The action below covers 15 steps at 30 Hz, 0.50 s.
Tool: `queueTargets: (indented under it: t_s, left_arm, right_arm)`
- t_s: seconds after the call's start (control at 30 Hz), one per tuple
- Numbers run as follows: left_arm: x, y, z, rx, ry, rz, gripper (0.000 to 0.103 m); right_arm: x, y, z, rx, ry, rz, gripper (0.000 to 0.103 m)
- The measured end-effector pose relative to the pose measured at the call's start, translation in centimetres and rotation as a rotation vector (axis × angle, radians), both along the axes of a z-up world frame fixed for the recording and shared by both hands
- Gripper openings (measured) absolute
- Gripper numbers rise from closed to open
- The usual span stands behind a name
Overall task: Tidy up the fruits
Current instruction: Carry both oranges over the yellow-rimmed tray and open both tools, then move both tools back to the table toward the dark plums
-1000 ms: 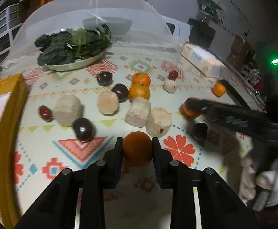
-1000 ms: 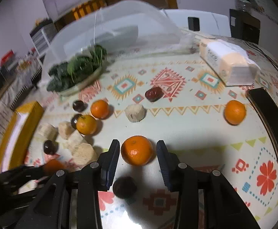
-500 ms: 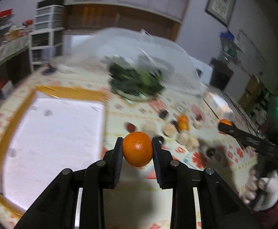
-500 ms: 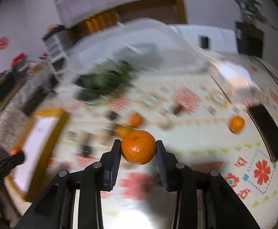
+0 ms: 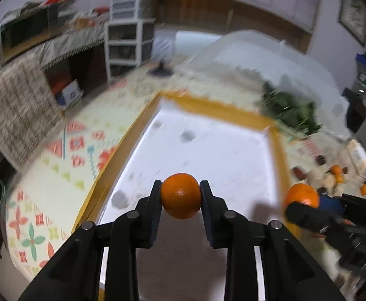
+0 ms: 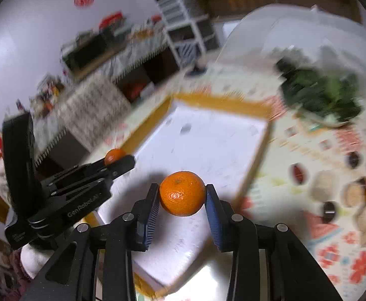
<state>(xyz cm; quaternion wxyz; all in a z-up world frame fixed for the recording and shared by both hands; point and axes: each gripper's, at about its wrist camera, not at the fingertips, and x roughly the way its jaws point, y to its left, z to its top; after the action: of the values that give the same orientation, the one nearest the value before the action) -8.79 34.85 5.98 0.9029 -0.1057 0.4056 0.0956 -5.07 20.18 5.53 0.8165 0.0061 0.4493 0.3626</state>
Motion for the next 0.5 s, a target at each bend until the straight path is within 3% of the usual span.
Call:
queueTargets:
  t_s: [0.23, 0.27, 0.37, 0.5]
  left_arm:
    - [-1.0, 2.2, -1.2, -0.036, 0.004, 0.048, 0.029]
    - [-1.1, 2.3, -1.1, -0.043, -0.001, 0.052, 0.032]
    - [-1.6, 2.6, -0.6, -0.06, -0.032, 0.073, 0.054]
    - [-3.2, 2.7, 1.6, -0.059, -0.119, 0.112, 0.055]
  right_arm:
    - [0.1, 3.8, -3.6, -0.083, -0.005, 0.0, 0.041]
    - [0.1, 3.8, -3.6, -0.09, -0.02, -0.009, 0.042]
    - [0.2, 3.9, -3.6, -0.068, -0.031, -0.012, 0.06]
    - [-0.6, 3.1, -2.1, -0.049, -0.089, -0.017, 0.062]
